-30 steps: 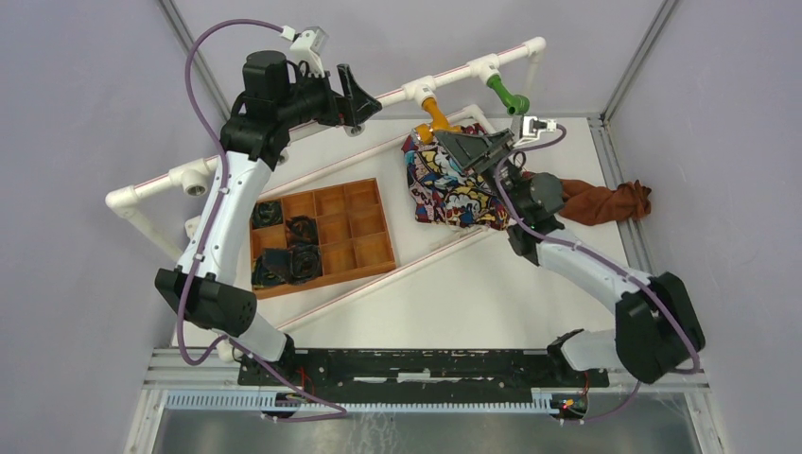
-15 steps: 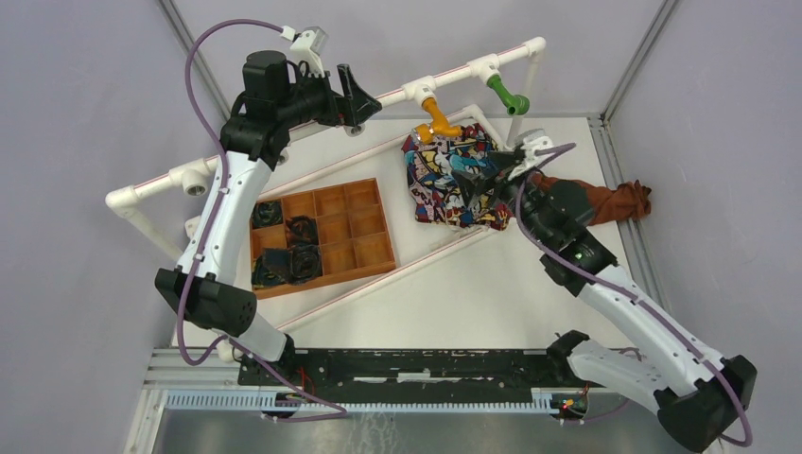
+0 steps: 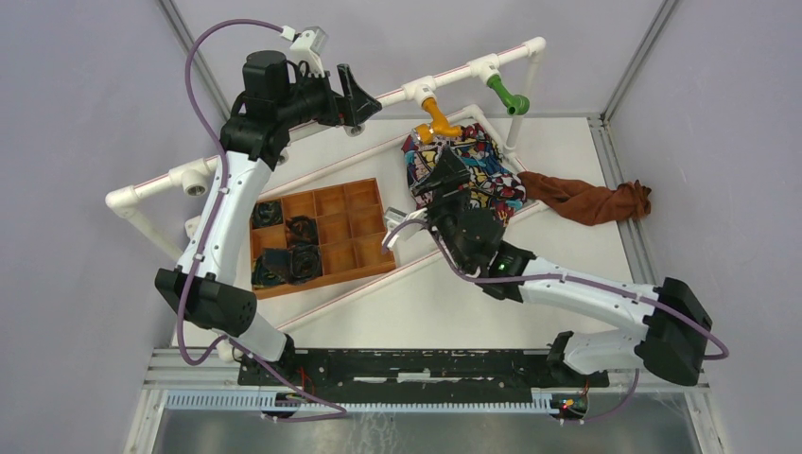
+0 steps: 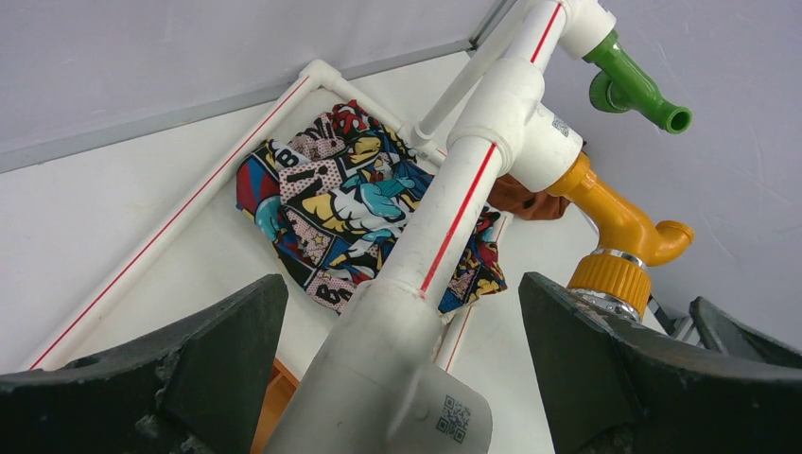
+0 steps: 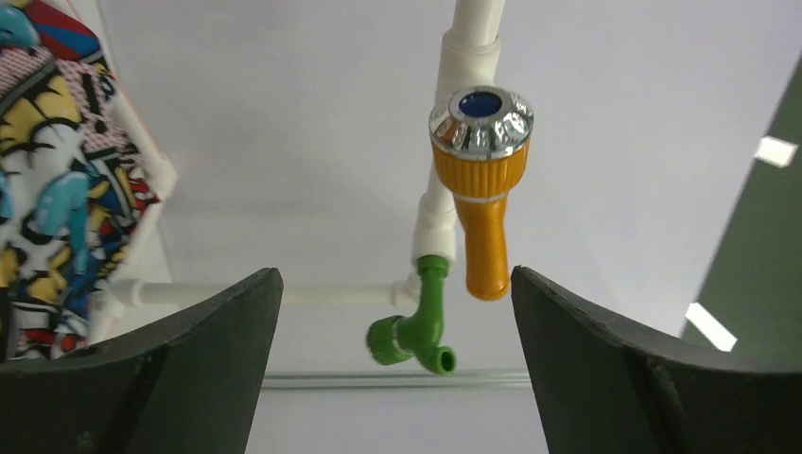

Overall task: Install the water faucets
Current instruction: Screw the water faucet onto the adaptor.

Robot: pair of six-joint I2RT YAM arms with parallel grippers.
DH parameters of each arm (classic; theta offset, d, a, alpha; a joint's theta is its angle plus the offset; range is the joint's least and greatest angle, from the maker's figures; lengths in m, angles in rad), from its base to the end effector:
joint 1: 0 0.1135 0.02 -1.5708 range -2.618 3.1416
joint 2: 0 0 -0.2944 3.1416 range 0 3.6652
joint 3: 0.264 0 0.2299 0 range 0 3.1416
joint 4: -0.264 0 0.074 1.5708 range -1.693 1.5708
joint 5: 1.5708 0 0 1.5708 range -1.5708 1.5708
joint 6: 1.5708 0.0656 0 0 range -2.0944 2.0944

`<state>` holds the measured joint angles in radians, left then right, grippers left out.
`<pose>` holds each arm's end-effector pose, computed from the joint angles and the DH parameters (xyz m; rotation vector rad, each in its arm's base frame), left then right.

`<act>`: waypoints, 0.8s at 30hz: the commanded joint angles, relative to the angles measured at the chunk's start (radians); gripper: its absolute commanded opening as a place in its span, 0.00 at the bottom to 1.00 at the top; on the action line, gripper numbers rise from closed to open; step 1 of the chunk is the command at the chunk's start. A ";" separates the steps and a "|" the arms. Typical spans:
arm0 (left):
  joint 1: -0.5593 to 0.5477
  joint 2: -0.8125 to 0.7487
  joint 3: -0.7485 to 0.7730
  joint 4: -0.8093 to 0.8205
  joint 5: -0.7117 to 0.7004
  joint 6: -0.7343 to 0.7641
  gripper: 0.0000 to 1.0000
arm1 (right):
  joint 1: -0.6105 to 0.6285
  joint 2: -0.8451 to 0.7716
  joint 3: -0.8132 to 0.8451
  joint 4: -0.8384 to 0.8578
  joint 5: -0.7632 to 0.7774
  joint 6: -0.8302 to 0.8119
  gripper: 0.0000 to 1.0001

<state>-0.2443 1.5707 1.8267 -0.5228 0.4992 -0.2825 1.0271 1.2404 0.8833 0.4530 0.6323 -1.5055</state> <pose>0.3285 -0.1143 0.4874 0.3245 1.8559 -0.8228 0.1779 0.2193 0.3828 -1.2362 0.9401 -0.8455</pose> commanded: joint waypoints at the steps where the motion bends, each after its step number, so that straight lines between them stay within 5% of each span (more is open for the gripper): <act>1: -0.004 -0.021 0.020 -0.055 -0.004 0.005 1.00 | -0.008 0.035 0.037 0.252 0.047 -0.338 0.97; 14: -0.004 -0.020 0.020 -0.058 0.000 0.010 1.00 | -0.120 0.212 0.206 0.257 -0.076 -0.349 0.92; 24: -0.005 -0.013 0.027 -0.060 0.002 0.008 1.00 | -0.122 0.196 0.292 0.101 -0.155 -0.050 0.34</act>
<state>-0.2440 1.5707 1.8324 -0.5308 0.4984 -0.2821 0.8997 1.4597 1.0721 0.6193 0.5442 -1.7561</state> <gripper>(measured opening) 0.994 0.420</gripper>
